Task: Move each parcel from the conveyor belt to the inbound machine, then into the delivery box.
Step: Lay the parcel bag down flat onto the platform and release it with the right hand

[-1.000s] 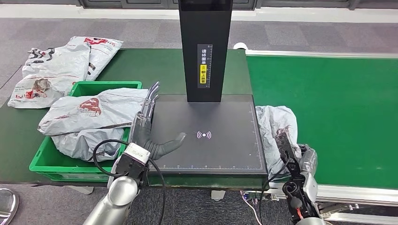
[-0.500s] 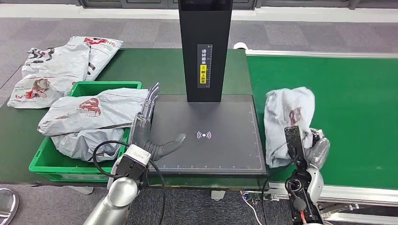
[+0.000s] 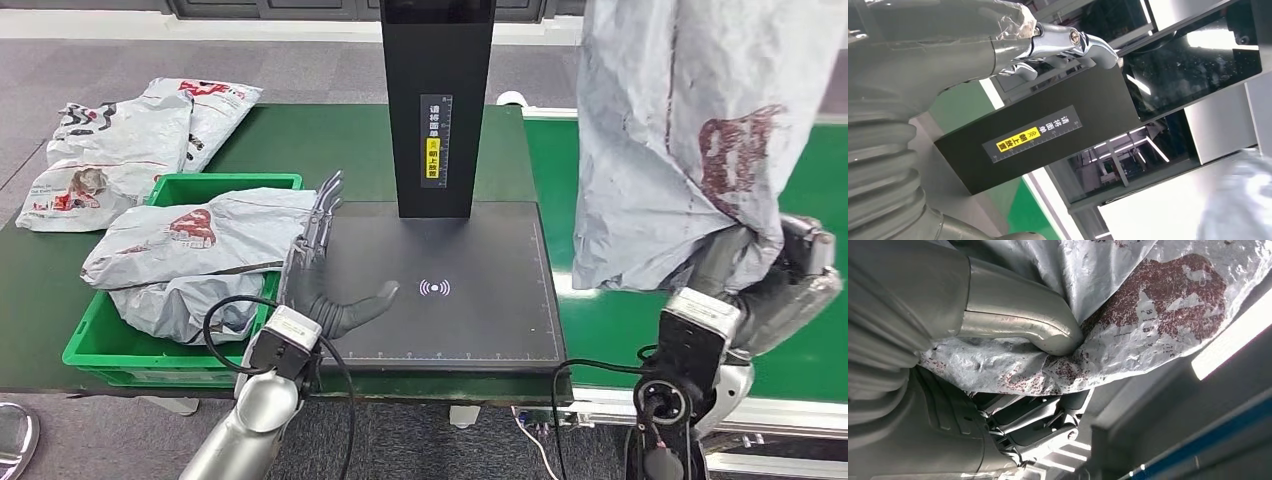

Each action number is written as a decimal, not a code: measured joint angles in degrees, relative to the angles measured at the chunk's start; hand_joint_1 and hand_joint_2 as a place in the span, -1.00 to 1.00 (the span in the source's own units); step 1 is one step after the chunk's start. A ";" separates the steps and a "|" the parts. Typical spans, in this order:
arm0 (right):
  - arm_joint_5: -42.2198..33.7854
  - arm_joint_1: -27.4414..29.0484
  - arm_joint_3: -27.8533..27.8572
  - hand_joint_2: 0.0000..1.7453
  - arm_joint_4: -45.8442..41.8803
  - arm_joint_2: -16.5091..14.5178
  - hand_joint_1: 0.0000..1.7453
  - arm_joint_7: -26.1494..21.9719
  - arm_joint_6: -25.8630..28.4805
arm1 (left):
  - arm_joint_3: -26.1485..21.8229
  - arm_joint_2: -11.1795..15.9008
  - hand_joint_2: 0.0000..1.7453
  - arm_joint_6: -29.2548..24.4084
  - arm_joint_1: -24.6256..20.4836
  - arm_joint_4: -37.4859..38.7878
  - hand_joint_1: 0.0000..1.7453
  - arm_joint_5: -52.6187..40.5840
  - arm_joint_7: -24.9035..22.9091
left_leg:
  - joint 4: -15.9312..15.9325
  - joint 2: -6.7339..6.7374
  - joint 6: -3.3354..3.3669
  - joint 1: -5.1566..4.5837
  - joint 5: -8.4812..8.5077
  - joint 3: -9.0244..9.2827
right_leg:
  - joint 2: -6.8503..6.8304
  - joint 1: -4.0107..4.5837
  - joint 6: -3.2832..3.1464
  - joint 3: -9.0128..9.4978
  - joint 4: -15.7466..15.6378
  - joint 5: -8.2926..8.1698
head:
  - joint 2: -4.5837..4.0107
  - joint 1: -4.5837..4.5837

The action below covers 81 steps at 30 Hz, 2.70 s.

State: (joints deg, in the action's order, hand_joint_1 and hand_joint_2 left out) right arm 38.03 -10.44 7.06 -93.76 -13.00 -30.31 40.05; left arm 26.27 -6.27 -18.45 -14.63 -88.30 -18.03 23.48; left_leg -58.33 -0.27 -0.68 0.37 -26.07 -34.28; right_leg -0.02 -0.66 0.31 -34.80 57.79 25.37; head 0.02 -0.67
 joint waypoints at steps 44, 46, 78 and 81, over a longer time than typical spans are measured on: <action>-1.13 -13.15 -34.77 1.00 34.28 4.10 -1.00 22.67 -16.15 | 0.00 -0.14 1.00 -1.38 -1.20 -0.15 -1.00 0.94 -0.57 | 0.01 0.01 -0.09 0.05 0.05 0.04 | 0.08 0.04 -0.03 0.02 0.03 -0.02 | -0.01 -0.01; -1.67 -13.24 -34.72 1.00 34.21 4.24 -1.00 22.14 -14.25 | 0.00 -0.01 1.00 -1.67 -1.19 -0.15 -1.00 0.86 -0.58 | 0.00 0.01 -0.08 0.04 0.05 0.04 | 0.07 0.03 -0.02 0.02 0.03 -0.02 | -0.01 -0.01; -6.50 -3.16 -21.68 1.00 10.46 3.53 -1.00 -0.04 0.08 | 0.00 1.63 1.00 -2.14 -0.56 4.45 -1.00 -9.97 -8.31 | 0.01 0.08 -0.09 0.04 0.01 0.08 | 0.11 0.04 -0.03 -0.03 0.02 -0.01 | -0.01 -0.01; -7.14 -1.38 -19.00 1.00 6.49 2.47 -1.00 -1.44 0.08 | 0.00 1.61 1.00 -1.51 -1.92 8.78 -1.00 -13.17 -9.77 | 0.00 0.08 -0.08 0.03 0.02 0.11 | 0.11 0.03 -0.03 0.01 0.02 -0.01 | -0.01 -0.01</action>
State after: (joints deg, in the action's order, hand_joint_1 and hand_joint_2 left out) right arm 30.88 -11.81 -11.94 -87.27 -10.53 -31.76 40.13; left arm 26.27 -4.66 -19.96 -16.55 -79.52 -31.20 13.72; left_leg -58.32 -0.18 -0.76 0.40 -26.05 -34.17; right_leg 0.09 -0.64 0.29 -34.79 57.81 25.35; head 0.01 -0.68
